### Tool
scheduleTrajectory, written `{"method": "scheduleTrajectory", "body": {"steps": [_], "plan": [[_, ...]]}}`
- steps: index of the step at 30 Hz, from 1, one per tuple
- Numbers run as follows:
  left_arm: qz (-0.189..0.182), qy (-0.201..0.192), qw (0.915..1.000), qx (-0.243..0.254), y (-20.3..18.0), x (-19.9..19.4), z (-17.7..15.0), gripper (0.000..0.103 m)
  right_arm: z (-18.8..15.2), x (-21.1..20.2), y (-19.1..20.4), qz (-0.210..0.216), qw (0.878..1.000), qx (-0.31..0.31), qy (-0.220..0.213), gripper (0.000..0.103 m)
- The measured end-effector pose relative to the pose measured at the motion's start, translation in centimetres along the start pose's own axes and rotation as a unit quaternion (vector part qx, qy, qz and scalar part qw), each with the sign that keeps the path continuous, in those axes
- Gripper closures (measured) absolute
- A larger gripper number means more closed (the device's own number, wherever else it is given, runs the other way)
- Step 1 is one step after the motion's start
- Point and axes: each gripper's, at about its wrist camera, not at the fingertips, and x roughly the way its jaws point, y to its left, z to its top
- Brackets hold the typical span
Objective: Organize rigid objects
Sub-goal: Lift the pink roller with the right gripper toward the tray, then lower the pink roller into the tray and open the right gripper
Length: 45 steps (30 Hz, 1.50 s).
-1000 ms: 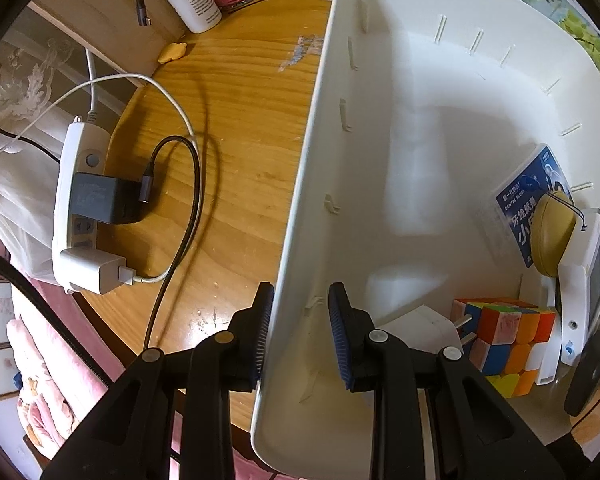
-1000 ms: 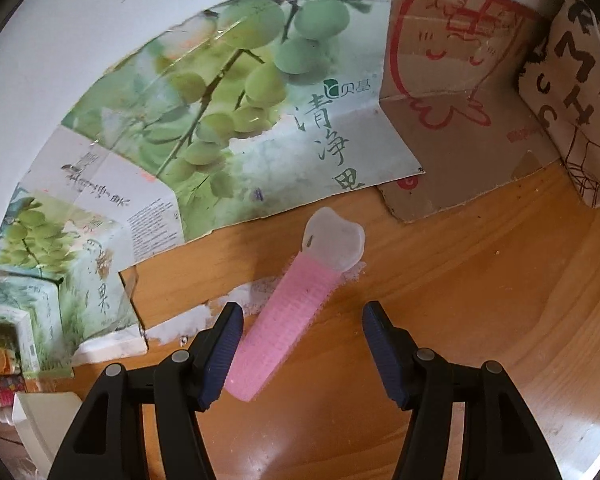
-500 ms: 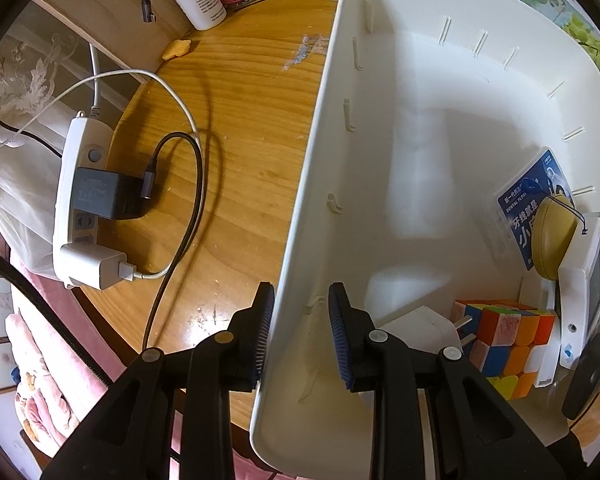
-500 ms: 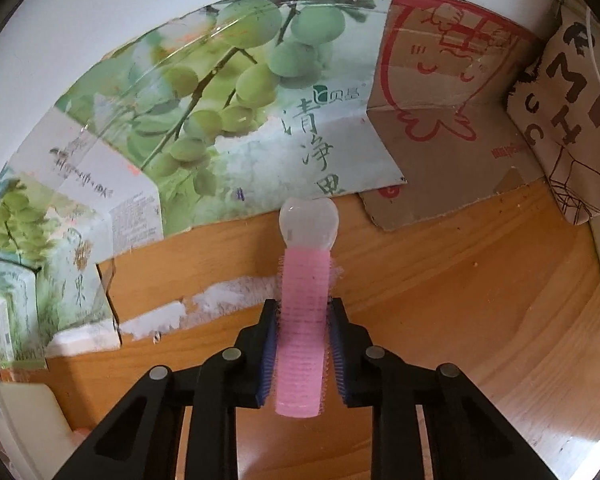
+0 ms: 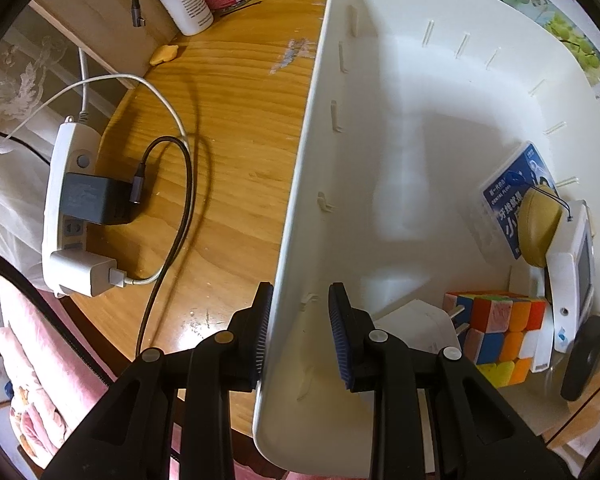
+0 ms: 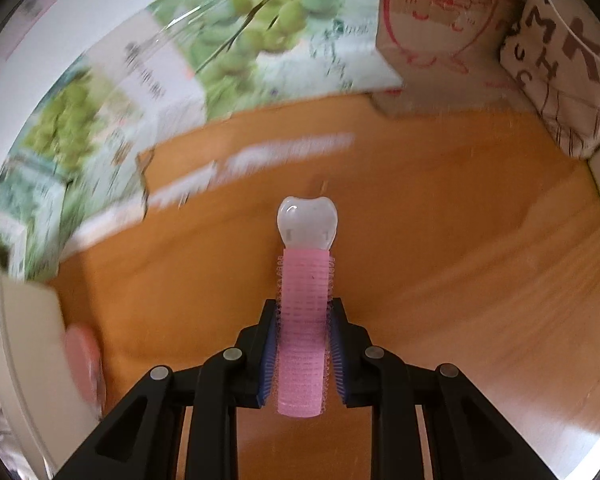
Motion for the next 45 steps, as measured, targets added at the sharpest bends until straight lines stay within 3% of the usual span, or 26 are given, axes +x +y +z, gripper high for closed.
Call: {"method": "scheduleTrajectory", "body": {"steps": [11, 17, 24, 30, 34, 37, 40, 45], "plan": [[-0.057, 0.008, 0.9974, 0.043, 0.8, 0.1, -0.4, 0.074, -9.3, -3.5, 1.9, 0.022, 0.999, -0.016, 0.038, 0.079], [-0.085, 0.019, 0.9933, 0.076, 1.0, 0.8, -1.2, 0.074, -11.0, -8.5, 2.9, 0.027, 0.999, -0.022, 0.010, 0.079], [-0.108, 0.019, 0.9891, 0.098, 1.5, 1.3, -1.2, 0.074, -12.2, -13.2, 7.6, 0.046, 0.996, -0.066, -0.042, 0.079], [-0.130, 0.018, 0.9871, 0.091, 2.8, 2.0, -0.8, 0.076, -13.8, -16.4, 13.4, 0.083, 0.983, -0.147, -0.076, 0.079], [-0.144, 0.017, 0.9864, 0.077, 4.5, 2.6, -0.7, 0.085, -15.3, -17.5, 17.5, 0.100, 0.967, -0.216, -0.086, 0.079], [-0.153, 0.019, 0.9862, 0.061, 6.1, 3.4, -0.3, 0.095, -16.0, -16.7, 19.7, 0.113, 0.956, -0.258, -0.085, 0.079], [-0.170, 0.024, 0.9842, 0.045, 7.4, 3.9, -0.5, 0.095, -17.0, -15.6, 21.5, 0.115, 0.949, -0.286, -0.071, 0.079], [-0.164, 0.026, 0.9854, 0.039, 7.9, 4.0, -0.5, 0.095, -17.6, -14.3, 22.9, 0.123, 0.942, -0.308, -0.051, 0.077]]}}
